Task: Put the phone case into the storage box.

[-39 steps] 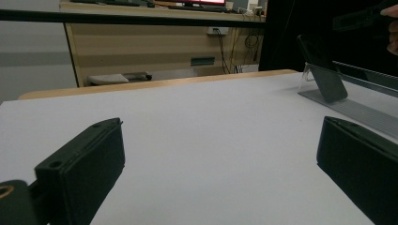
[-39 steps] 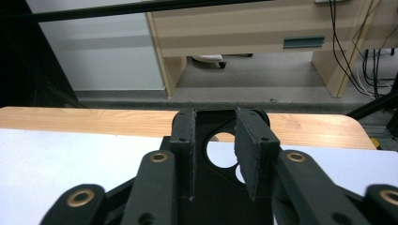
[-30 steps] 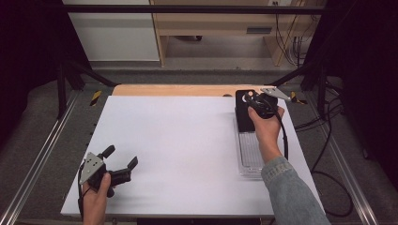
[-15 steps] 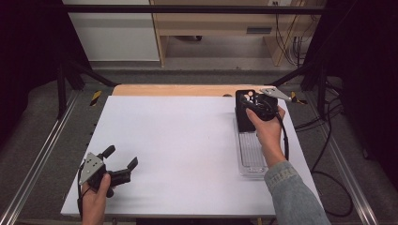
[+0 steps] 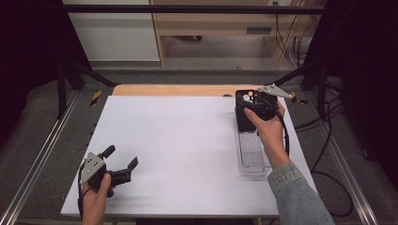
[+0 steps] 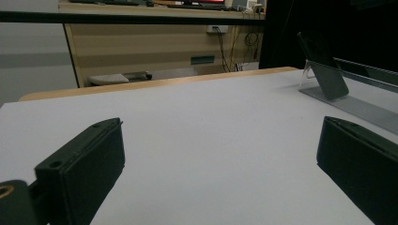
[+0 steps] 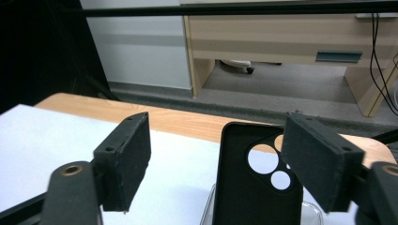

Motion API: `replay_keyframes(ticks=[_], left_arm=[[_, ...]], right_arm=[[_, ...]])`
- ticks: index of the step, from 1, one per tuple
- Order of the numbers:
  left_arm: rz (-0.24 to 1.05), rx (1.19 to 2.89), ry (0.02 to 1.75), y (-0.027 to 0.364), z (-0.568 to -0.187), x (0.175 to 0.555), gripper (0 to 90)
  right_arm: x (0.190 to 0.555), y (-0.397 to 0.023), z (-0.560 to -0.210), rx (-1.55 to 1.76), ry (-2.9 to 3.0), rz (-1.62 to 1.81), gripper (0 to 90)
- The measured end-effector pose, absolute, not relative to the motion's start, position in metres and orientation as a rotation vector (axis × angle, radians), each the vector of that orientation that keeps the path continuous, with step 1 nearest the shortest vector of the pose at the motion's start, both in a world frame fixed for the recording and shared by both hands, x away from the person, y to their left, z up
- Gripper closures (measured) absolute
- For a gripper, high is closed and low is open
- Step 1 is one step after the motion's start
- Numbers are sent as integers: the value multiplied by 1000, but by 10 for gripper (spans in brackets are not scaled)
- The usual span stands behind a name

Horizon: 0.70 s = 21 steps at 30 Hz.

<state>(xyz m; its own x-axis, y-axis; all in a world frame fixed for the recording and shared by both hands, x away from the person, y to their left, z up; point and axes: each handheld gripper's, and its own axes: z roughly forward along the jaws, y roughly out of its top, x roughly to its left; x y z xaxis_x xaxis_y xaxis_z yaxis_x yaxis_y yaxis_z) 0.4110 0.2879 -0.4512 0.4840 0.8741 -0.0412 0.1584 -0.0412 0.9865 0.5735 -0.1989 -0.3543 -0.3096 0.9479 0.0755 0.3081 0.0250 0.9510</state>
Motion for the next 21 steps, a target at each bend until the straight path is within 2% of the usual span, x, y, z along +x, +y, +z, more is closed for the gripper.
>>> replay_keyframes(ticks=[6,12,21], left_arm=[[738,1519,937,288,-451,411,13],[736,1519,938,288,-451,411,13],[738,1518,937,288,-451,411,13]], right_arm=[[573,-198,-352,1296,1694,1298,124],[569,-198,-350,1257,1717,1334,66],[562,-201,-344,1229,1724,1355,57]])
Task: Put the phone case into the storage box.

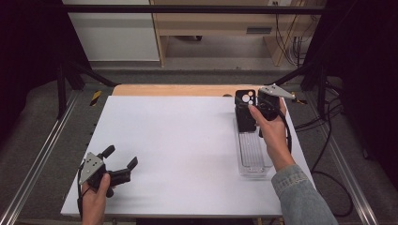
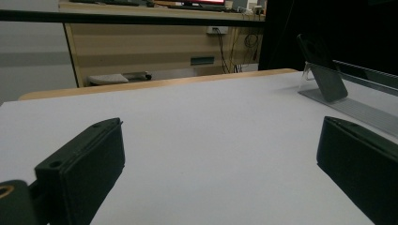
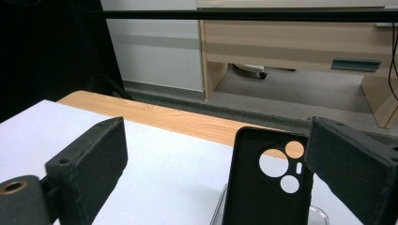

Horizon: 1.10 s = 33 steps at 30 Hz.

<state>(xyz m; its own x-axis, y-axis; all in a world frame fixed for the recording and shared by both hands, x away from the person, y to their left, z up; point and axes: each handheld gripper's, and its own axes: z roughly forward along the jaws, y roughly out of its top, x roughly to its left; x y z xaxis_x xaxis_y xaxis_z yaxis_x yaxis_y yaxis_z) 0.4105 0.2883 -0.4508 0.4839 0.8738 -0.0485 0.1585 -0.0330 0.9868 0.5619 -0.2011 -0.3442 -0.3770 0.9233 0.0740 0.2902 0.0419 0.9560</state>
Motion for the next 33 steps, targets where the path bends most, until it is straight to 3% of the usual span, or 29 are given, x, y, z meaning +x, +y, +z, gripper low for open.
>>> replay_keyframes(ticks=[33], left_arm=[[745,1509,943,291,-449,410,13]], right_arm=[[548,-202,-334,1185,1763,1393,34]])
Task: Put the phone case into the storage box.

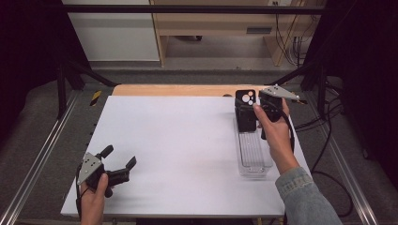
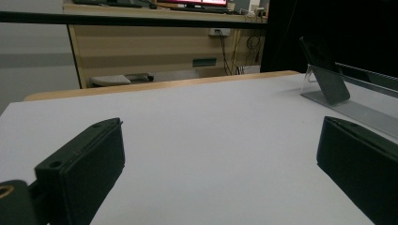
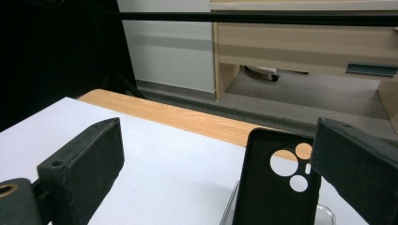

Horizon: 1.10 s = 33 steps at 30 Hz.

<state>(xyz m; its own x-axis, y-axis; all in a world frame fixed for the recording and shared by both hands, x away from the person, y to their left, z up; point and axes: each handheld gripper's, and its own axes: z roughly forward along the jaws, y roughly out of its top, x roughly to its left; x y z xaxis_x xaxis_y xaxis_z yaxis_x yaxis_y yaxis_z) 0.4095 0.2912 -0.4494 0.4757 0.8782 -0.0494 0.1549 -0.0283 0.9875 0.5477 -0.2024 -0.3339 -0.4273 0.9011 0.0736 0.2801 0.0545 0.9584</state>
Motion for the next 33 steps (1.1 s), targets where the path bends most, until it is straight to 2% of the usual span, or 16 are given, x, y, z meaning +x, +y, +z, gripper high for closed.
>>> replay_keyframes(ticks=[33], left_arm=[[772,1563,924,297,-448,399,13]], right_arm=[[526,-198,-319,1121,1755,1484,32]])
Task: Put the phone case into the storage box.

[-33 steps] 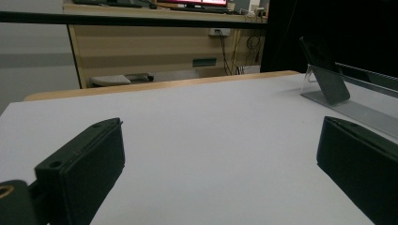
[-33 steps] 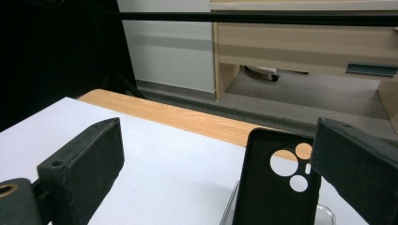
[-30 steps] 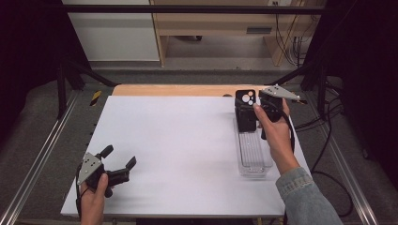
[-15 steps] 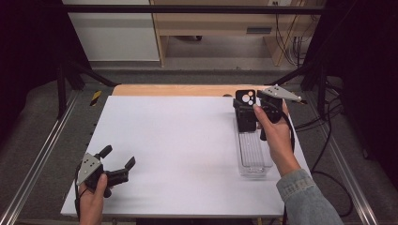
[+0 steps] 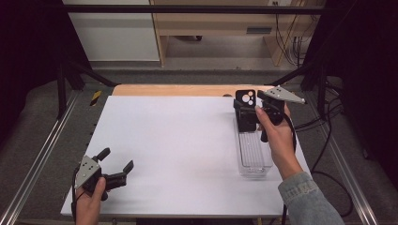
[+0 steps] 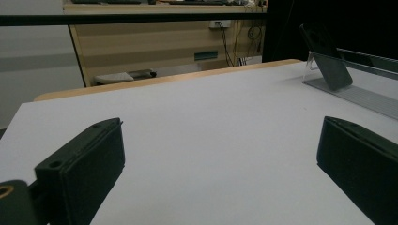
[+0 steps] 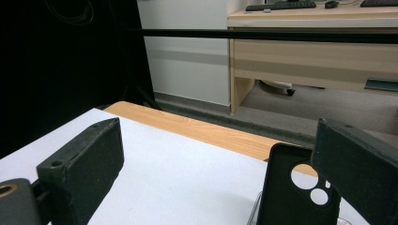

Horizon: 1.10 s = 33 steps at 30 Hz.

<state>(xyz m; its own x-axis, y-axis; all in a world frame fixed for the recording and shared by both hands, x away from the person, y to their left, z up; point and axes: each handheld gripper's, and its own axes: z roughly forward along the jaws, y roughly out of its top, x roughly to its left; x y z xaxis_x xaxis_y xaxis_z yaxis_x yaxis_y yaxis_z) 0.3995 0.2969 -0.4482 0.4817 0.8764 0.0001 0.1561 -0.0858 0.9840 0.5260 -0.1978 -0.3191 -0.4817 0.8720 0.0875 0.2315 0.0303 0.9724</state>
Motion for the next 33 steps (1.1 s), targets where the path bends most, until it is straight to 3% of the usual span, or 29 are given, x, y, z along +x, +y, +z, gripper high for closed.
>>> replay_keyframes(ticks=[33], left_arm=[[757,1582,886,292,-448,389,12]], right_arm=[[499,-216,-302,1076,1688,1514,26]])
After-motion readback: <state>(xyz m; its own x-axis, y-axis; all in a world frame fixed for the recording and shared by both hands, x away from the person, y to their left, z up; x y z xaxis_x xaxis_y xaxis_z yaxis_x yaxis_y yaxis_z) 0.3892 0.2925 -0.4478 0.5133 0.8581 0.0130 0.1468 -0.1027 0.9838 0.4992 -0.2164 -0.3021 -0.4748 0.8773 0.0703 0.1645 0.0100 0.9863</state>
